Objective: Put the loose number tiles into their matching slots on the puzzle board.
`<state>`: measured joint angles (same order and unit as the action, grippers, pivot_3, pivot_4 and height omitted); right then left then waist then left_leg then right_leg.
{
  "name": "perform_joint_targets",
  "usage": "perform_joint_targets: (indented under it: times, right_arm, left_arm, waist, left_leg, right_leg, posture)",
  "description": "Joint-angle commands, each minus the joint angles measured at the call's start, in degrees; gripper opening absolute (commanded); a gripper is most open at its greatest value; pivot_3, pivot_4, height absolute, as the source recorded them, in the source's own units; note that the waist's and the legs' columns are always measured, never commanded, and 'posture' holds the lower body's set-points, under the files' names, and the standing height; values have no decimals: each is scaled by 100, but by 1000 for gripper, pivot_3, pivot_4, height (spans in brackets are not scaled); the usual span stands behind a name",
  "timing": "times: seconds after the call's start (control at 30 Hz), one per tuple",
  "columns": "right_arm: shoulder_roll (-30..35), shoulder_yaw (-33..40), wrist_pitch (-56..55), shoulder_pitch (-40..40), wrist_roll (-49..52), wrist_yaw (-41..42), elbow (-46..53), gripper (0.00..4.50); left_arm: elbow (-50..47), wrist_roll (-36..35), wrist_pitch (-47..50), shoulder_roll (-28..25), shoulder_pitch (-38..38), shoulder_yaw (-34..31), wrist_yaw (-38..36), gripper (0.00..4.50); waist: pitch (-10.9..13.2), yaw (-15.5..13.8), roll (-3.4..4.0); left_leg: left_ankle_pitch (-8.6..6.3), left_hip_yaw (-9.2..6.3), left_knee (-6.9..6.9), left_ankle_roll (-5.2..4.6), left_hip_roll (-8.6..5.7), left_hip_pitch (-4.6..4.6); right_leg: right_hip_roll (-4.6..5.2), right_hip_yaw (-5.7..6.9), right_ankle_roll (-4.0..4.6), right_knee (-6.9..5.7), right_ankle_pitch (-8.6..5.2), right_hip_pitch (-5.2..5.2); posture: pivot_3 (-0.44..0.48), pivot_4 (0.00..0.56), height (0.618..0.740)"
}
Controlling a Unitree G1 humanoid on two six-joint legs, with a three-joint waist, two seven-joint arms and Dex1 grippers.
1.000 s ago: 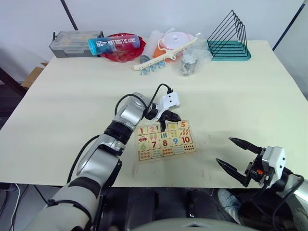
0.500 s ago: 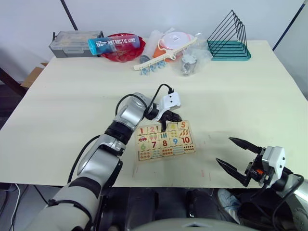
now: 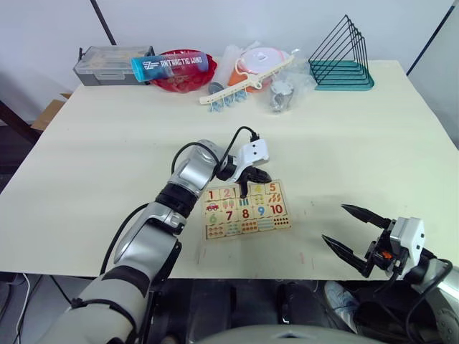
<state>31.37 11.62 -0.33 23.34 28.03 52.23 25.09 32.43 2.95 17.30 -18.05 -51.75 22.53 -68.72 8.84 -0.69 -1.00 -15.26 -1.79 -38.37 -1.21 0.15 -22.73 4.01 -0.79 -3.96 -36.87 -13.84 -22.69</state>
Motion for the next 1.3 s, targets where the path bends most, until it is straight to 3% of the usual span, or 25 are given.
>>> perform_joint_targets:
  times: [0.03,0.8,1.3]
  right_arm:
    - [39,51,-42,2,47,15,91,4500]
    - [138,45,18,-285,130,221,-166,4500]
    - [167,253,247,-644,167,102,-657,4500]
  left_arm:
    - [-181,-65,-39,-2,-40,-86,-28,69]
    - [-725,-650,145,-292,102,-714,-90,69]
    - [-2062,-1962,684,-1390,1646,-2378,158,69]
  waist:
    - [0,0,0]
    - [0,3,1]
    - [-1,39,2]
  left_leg:
    - [0,0,0,0,0,0]
    - [0,-2,0,0,0,1]
    - [0,-16,1,0,3,7]
  right_leg:
    - [0,0,0,0,0,0]
    - [0,0,0,0,0,0]
    - [2,-7,1,-5,0,-1]
  posture:
    - [0,150,740]
    - [0,150,740]
    - [0,150,740]
